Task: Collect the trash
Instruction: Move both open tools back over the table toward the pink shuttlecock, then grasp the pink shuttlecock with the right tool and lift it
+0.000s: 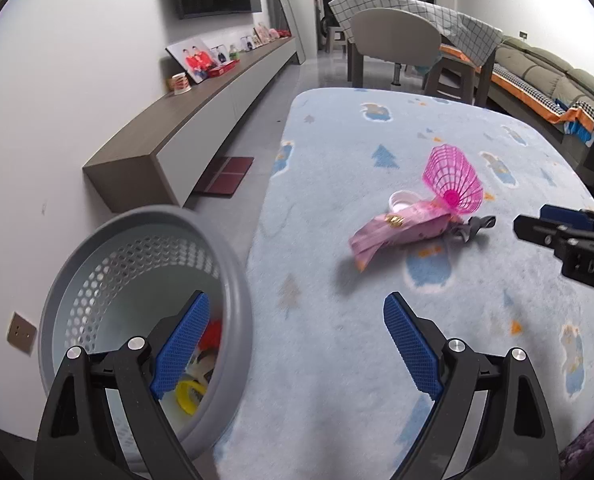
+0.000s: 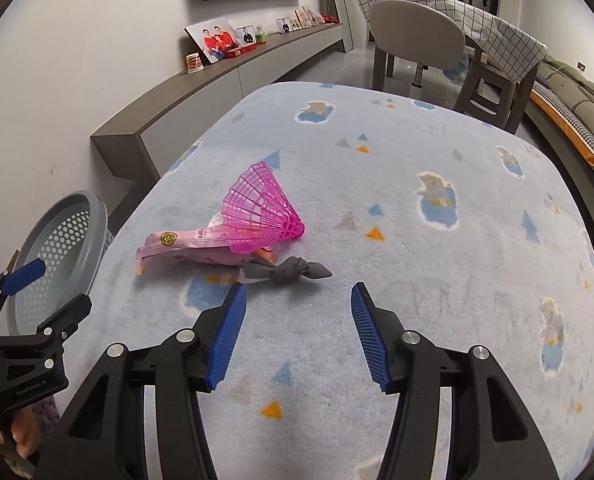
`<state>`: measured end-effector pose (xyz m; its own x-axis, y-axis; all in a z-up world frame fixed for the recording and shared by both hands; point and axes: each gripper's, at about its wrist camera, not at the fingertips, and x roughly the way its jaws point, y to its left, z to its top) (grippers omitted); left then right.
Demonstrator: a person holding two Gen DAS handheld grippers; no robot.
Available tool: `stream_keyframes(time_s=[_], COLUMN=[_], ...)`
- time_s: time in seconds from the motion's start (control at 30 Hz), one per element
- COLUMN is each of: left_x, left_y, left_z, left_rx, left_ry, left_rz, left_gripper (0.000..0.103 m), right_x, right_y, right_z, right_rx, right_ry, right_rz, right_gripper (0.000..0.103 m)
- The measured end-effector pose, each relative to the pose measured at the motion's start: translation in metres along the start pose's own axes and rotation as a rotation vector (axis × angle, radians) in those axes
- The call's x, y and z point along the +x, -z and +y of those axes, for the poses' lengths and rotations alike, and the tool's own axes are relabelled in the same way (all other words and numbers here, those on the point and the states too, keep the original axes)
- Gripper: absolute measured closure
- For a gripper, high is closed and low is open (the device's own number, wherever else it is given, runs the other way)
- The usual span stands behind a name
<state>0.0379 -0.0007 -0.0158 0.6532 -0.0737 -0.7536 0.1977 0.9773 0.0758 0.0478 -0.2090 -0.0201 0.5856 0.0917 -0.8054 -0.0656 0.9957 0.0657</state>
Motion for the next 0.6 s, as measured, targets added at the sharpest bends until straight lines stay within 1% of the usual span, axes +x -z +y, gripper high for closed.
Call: stream_keyframes(time_s=[0.1,0.2,0.37,0.47,0.5,0.6], left_x=[0.007,0.017,0.029,0.035,0.036,0.041], left_y=[-0.009,-0.017,-0.032,-0.037,-0.038,-0.036], left_z=[-0.005,-0.008,-0.014,-0.016,-0.016,-0.013], left_rx=[0.001,0.003,0.033,0.064,0.066,0.058], left_ry=[0.014,0.016,0.018,0.006,0.008,0.016], left_rz=[0.002,0.017,0.017,0.004,0.002,0.001], left_gripper=[0.016,0.016,0.016,0.016,0.016,0.016], right_x=[0.008,0.015,0.014,0.015,0.016,0.023], right_y=[-0.003,-0.006,-0.022,-0.033,-0.036,-0.045], right_z=[0.001,0.003,0.004,0.009,0.011,0.018], right_rx=[-0.015,-0.02,0.012,0.014,0.012,0.004], right_ry=[-0.033,-0.038,-0.068,-0.071,-0.069,-0.057], right_rz=[0.014,0.021,-0.01,-0.029,-0.034,-0.041], right_gripper=[0.05,0.05,0.05,0.045,0.041,0.037])
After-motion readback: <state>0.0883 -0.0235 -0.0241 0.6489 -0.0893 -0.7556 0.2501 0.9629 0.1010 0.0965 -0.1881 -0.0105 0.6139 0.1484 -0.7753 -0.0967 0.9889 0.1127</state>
